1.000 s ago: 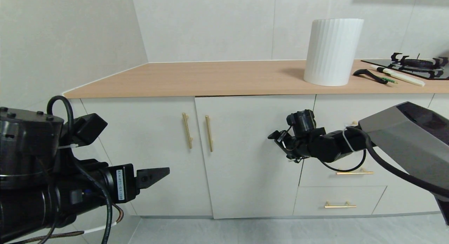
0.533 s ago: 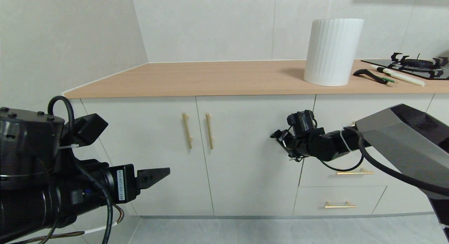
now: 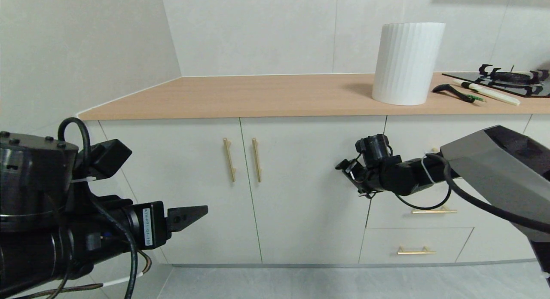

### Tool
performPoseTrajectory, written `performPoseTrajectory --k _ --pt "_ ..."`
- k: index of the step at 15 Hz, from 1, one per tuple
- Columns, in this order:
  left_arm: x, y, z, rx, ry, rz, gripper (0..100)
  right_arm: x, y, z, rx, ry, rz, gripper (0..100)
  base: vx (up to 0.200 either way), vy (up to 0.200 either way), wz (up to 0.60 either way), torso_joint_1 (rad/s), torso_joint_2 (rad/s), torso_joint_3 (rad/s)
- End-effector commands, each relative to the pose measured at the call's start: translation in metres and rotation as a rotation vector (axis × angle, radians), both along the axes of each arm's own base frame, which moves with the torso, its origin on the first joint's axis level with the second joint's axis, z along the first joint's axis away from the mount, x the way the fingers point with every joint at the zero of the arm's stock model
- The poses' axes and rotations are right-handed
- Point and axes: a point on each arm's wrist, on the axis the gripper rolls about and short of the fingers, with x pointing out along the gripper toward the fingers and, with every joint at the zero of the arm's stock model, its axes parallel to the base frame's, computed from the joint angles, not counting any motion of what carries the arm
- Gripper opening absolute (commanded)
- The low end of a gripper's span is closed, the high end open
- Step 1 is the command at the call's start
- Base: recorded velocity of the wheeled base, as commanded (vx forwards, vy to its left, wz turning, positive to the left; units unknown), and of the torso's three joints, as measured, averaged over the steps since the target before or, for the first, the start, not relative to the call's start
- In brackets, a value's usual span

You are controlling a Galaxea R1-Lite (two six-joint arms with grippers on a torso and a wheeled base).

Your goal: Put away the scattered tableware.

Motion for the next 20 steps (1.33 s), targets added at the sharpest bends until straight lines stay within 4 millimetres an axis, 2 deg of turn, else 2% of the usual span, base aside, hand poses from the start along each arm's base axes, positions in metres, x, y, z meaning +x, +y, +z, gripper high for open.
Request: performPoseTrajectory --k 1,2,3,4,5,6,7,10,11,12,13,15,16,18,20 --pt "-0.007 0.004 0.006 -0.006 -0.035 -0.005 100 -0.055 0.006 0.057 0.020 -0.040 0.157 100 0.000 0.000 0.00 0.000 0.00 0.000" --pt "-0.017 0.009 0.012 -0.008 -0.075 -0.014 100 -0.084 0.000 0.083 -0.006 -0.087 0.229 100 0.000 0.000 0.00 0.000 0.00 0.000" --pt "-0.022 0.012 0.014 -0.004 -0.094 -0.017 100 -0.096 -0.004 0.093 -0.022 -0.112 0.248 100 0.000 0.000 0.00 0.000 0.00 0.000" --pt "-0.041 0.022 0.017 0.010 -0.152 -0.033 100 -0.131 -0.023 0.127 -0.063 -0.209 0.281 100 0.000 0.000 0.00 0.000 0.00 0.000" --pt "-0.050 0.028 0.019 0.016 -0.184 -0.034 100 -0.147 -0.031 0.139 -0.077 -0.245 0.291 100 0.000 0.000 0.00 0.000 0.00 0.000" --pt "-0.066 0.041 0.021 0.016 -0.242 -0.008 100 -0.182 -0.049 0.155 -0.104 -0.305 0.303 100 0.000 0.000 0.00 0.000 0.00 0.000" --pt "-0.080 0.051 0.019 0.013 -0.280 0.022 100 -0.212 -0.066 0.160 -0.140 -0.341 0.304 100 0.000 0.000 0.00 0.000 0.00 0.000" --pt "-0.131 0.075 0.007 0.004 -0.426 0.067 100 -0.302 -0.115 0.149 -0.293 -0.462 0.270 100 0.000 0.000 0.00 0.000 0.00 0.000" --pt "-0.134 0.076 0.006 0.004 -0.436 0.071 100 -0.306 -0.117 0.149 -0.299 -0.470 0.267 100 0.000 0.000 0.00 0.000 0.00 0.000" --pt "-0.162 0.087 -0.003 0.040 -0.515 0.121 100 -0.352 -0.146 0.143 -0.371 -0.587 0.198 100 0.000 0.000 0.00 0.000 0.00 0.000" --pt "-0.170 0.089 -0.006 0.046 -0.527 0.132 100 -0.363 -0.153 0.142 -0.391 -0.622 0.177 100 0.000 0.000 0.00 0.000 0.00 0.000" --pt "-0.201 0.095 -0.023 0.090 -0.558 0.174 100 -0.404 -0.175 0.134 -0.523 -0.689 0.051 100 0.000 0.000 0.00 0.000 0.00 0.000" --pt "-0.209 0.096 -0.029 0.102 -0.569 0.202 100 -0.421 -0.179 0.130 -0.565 -0.709 0.032 100 0.000 0.000 0.00 0.000 0.00 0.000" --pt "-0.221 0.095 -0.040 0.134 -0.616 0.244 100 -0.458 -0.188 0.116 -0.644 -0.776 0.025 100 0.000 0.000 0.00 0.000 0.00 0.000" --pt "-0.222 0.095 -0.048 0.179 -0.621 0.263 100 -0.473 -0.191 0.107 -0.673 -0.794 0.020 100 0.000 0.000 0.00 0.000 0.00 0.000"
